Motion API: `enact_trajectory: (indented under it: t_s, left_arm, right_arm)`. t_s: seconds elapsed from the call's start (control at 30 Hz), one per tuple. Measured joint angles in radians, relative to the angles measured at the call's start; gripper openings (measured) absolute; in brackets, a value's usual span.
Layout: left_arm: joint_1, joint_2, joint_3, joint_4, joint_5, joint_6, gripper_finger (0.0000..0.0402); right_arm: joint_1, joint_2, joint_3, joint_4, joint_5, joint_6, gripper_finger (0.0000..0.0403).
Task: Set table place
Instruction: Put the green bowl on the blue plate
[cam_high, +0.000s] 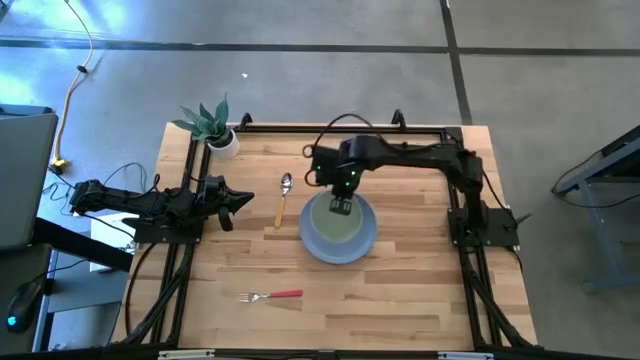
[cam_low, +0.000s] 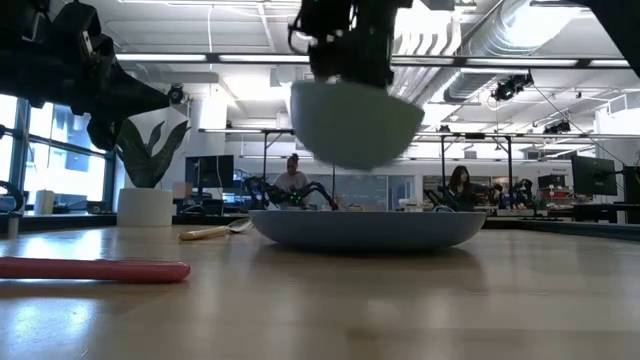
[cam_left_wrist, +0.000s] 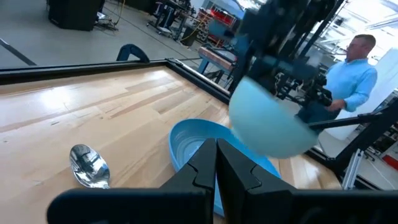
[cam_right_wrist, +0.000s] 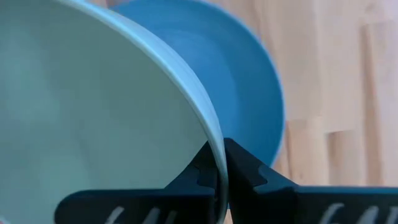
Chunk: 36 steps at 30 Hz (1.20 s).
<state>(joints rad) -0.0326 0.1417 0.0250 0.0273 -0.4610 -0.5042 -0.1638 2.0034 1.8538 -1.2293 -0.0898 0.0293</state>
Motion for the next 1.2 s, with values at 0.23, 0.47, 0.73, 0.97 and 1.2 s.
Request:
enact_trajectory:
  t_s: [0.23,0.47,0.73,0.97,1.2]
  left_arm:
    - [0.0,0.0,0.0,0.0,0.004,0.002,0.0001]
    - [0.0,0.0,0.0,0.0,0.005,0.002,0.0001]
    - [0.0,0.0,0.0,0.0,0.005,0.002,0.0001]
    - [0.0,0.0,0.0,-0.001,0.013,0.008,0.0001]
    - [0.0,0.03,0.184,-0.186,0.05,0.035,0.0001]
  right_arm:
    - [0.002,0.0,-0.21,0.142,-0.035,0.053,0.0]
    - [0.014,-0.001,-0.293,0.239,-0.043,0.083,0.0]
    - [0.014,-0.001,-0.299,0.272,-0.043,0.08,0.0001]
    - [0.03,-0.003,-0.298,0.271,-0.04,0.06,0.0032]
    - [0.034,-0.08,-0.298,0.274,-0.037,0.072,0.008]
